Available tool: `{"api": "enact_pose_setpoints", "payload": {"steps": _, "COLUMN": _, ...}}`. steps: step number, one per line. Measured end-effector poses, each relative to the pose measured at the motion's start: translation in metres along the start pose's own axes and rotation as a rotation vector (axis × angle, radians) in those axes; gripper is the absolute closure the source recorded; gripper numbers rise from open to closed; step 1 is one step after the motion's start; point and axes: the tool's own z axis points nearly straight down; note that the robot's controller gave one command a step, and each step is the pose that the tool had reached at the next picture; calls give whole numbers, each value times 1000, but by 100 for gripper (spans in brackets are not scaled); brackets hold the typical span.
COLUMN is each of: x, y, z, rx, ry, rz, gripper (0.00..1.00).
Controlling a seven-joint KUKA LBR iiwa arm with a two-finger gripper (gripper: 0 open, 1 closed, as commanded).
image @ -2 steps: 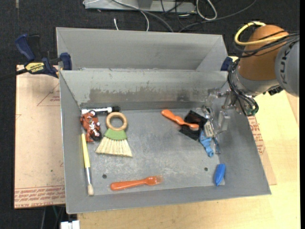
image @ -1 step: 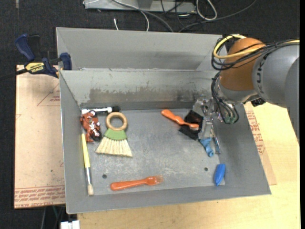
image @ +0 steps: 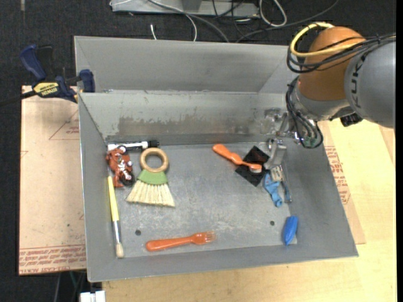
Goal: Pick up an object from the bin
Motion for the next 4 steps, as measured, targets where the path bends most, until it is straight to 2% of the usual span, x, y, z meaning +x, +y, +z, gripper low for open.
{"api": "enact_pose_setpoints", "payload": {"steps": 1, "x": 27, "y": 20, "z": 35, "rx": 0, "ry": 16, "rz": -32, "gripper": 0}}
{"api": "enact_pose_setpoints", "payload": {"steps": 2, "x": 20, "y": 18, "z": 67, "rx": -1, "ry": -8, "rz": 70, "gripper": 0}}
{"api": "enact_pose_setpoints", "payload": {"steps": 3, "x": 31, "y": 27, "z": 63, "rx": -1, "ry": 4, "rz": 192, "gripper": 100}}
{"api": "enact_pose_setpoints", "payload": {"steps": 4, "x": 31, "y": 27, "z": 63, "rx": -1, "ry": 4, "rz": 192, "gripper": 100}}
